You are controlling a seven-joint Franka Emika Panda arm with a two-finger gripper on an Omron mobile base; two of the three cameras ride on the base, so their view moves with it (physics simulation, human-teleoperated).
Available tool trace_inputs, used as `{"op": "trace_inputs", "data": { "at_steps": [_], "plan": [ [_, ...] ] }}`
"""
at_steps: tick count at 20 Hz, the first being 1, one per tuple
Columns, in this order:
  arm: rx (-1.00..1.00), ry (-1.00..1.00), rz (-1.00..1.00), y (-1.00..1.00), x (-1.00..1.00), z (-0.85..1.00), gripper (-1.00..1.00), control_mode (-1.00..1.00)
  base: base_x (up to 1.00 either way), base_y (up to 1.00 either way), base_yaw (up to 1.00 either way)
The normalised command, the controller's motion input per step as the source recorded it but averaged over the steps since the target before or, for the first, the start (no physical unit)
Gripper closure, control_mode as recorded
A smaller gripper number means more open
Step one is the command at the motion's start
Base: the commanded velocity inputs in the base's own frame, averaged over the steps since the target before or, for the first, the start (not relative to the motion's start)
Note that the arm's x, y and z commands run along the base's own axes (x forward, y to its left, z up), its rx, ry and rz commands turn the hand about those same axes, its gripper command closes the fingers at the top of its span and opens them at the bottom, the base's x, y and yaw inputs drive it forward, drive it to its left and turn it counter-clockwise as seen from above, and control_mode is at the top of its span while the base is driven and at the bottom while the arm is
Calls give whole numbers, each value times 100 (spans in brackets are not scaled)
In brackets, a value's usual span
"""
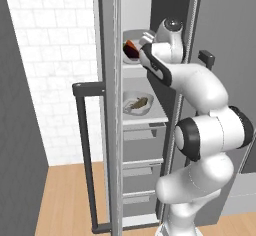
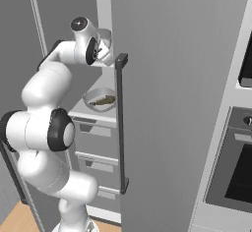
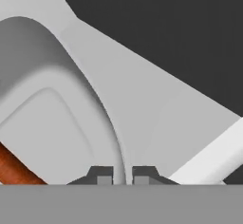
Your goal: Take the meat container that has the fish and place it on the second highest rack of the freezer. Then take the vegetable container that has the carrot and eggplant and place it on the highest rack of the freezer.
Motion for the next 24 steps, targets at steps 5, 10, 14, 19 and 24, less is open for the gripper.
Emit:
{"op": "trace_inputs", "data": {
  "at_steps": [5,10,14,19,24],
  "plan": [
    [-2,0,-2,0,32,0,100,-100,0,0,0],
    [0,1,-11,-1,41,0,100,-100,0,0,0],
    [0,0,0,0,0,0,-100,-100,0,0,0],
    [0,0,0,0,0,4,-100,-100,0,0,0],
    [3,-11,0,0,-19,24,-100,-100,0,0,0]
  ]
}}
